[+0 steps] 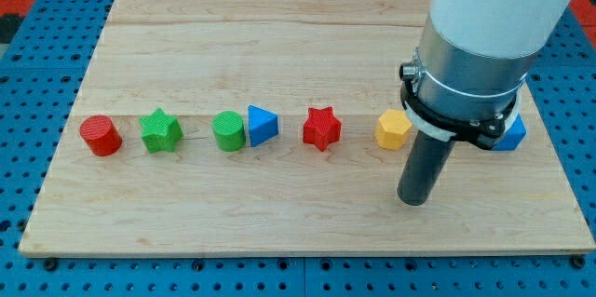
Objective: Place the cube to the top left
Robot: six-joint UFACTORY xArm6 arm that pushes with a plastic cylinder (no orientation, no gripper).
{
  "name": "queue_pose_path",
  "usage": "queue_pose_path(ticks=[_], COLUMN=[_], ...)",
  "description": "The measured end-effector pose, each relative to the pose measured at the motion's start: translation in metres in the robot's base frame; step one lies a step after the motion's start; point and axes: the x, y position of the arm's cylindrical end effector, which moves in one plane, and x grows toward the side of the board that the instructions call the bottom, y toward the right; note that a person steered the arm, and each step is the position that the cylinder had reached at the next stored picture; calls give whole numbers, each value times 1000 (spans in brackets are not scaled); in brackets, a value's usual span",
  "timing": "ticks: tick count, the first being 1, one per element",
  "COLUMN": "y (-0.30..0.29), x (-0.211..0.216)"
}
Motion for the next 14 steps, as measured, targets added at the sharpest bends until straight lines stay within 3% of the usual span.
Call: queue_pose_path(ticks=[4,6,7,8,9,12,13,14], y=[26,41,53,63,120,148,125,45], x=[1,-38,-4,-24,-25,-51,-81,-107])
